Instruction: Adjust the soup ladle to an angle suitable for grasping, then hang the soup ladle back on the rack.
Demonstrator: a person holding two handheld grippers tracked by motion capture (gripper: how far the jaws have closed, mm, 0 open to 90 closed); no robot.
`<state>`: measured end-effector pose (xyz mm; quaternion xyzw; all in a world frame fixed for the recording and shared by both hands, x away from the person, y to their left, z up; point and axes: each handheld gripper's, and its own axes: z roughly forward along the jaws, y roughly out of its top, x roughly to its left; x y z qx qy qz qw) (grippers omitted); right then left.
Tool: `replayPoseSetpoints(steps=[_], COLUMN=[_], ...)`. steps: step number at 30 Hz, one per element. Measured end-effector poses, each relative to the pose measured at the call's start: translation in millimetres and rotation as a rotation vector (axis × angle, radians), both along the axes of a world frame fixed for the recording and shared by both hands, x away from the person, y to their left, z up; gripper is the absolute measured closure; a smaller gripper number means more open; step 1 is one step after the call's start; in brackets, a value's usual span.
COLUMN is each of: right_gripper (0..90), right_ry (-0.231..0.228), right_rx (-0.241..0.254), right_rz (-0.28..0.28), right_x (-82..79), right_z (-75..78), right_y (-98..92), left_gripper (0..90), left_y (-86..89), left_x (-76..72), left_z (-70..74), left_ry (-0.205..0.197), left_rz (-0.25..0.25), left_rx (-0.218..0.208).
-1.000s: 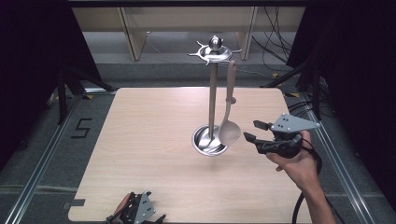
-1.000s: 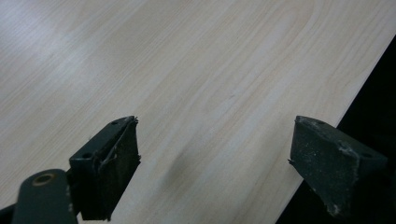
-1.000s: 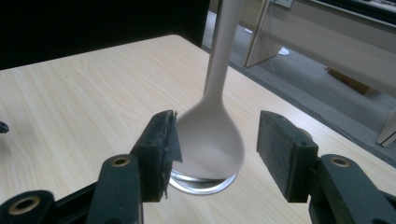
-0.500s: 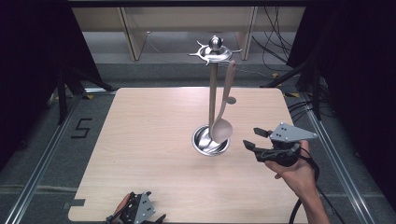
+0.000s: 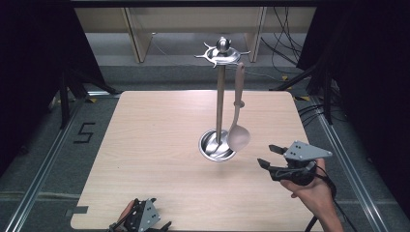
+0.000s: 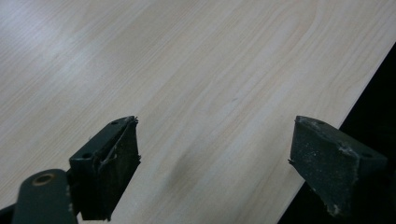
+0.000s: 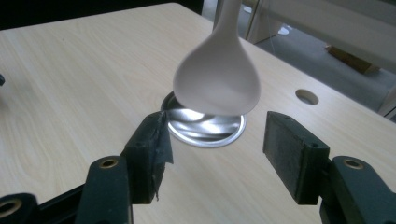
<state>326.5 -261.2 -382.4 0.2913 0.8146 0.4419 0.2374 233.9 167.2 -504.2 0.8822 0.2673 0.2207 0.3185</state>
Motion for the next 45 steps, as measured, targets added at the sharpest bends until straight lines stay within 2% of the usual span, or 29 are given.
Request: replayPoseSetpoints(steps=[5, 6, 7, 8, 9, 15, 19, 26, 27, 29, 33, 35, 38, 40, 45], right_gripper=[40.0, 39.8, 39.7, 39.4, 39.3, 38.6, 37.9, 37.9, 37.8, 37.8, 37.6, 37.6, 37.4, 37.4, 35.7], right_ry=[0.020, 0.020, 0.001, 0.030, 0.026, 0.031, 0.054, 0.086, 0.099, 0.098, 0.121, 0.135, 0.131, 0.159, 0.159], right_rx=[-0.009, -0.010, -0.013, -0.013, -0.023, -0.046, -0.067, -0.073, -0.074, -0.079, -0.072, -0.059, -0.071, -0.065, -0.067], right_rz=[0.009, 0.003, -0.001, -0.001, 0.016, 0.013, 0.022, 0.007, -0.002, -0.005, -0.011, -0.014, -0.005, -0.013, -0.012], right_x=[-3.2, -4.5, -4.5, -6.8, -6.2, -10.5, -14.0, -18.9, -22.9, -25.7, -32.3, -35.0, -37.4, -41.0, -45.9], right_z=[-7.7, -9.1, -10.6, -11.7, -13.4, -22.4, -27.7, -38.9, -42.4, -45.4, -52.7, -56.0, -61.3, -63.6, -67.7], right_y=[-0.5, -0.3, -0.2, 0.6, 0.7, 2.1, 0.9, -5.1, -8.3, -11.1, -18.1, -20.2, -23.1, -24.0, -25.6], left_gripper=[14.8, 14.8, 14.8, 14.8, 14.8, 14.8, 14.8, 14.8, 14.8, 14.8, 14.8, 14.8, 14.8, 14.8, 14.8], left_y=[-0.9, -1.0, -1.8, -1.3, -1.4, -1.6, -2.0, -1.4, -2.0, -2.0, -2.1, -2.0, -2.2, -2.2, -2.0], left_x=[0.6, 0.1, -0.3, -0.3, -0.6, -0.8, -0.6, -1.3, -1.8, -2.6, -3.0, -3.2, -2.9, -3.1, -2.9], left_z=[-0.8, -0.1, -0.9, -0.4, -0.7, -1.3, -1.7, -1.7, -2.8, -1.5, -1.0, -1.2, -1.0, -1.0, -1.1], left_ry=[-0.009, -0.009, -0.007, -0.006, -0.004, -0.005, -0.003, -0.006, -0.004, -0.013, -0.014, -0.012, -0.012, -0.012, -0.015], left_rz=[0.002, 0.001, 0.005, -0.004, -0.004, -0.006, -0.007, -0.010, -0.012, -0.013, -0.017, -0.018, -0.015, -0.016, -0.015], left_rx=[0.013, 0.008, -0.004, 0.008, 0.009, 0.010, 0.012, 0.015, 0.005, 0.016, 0.024, 0.015, 0.013, 0.013, 0.022])
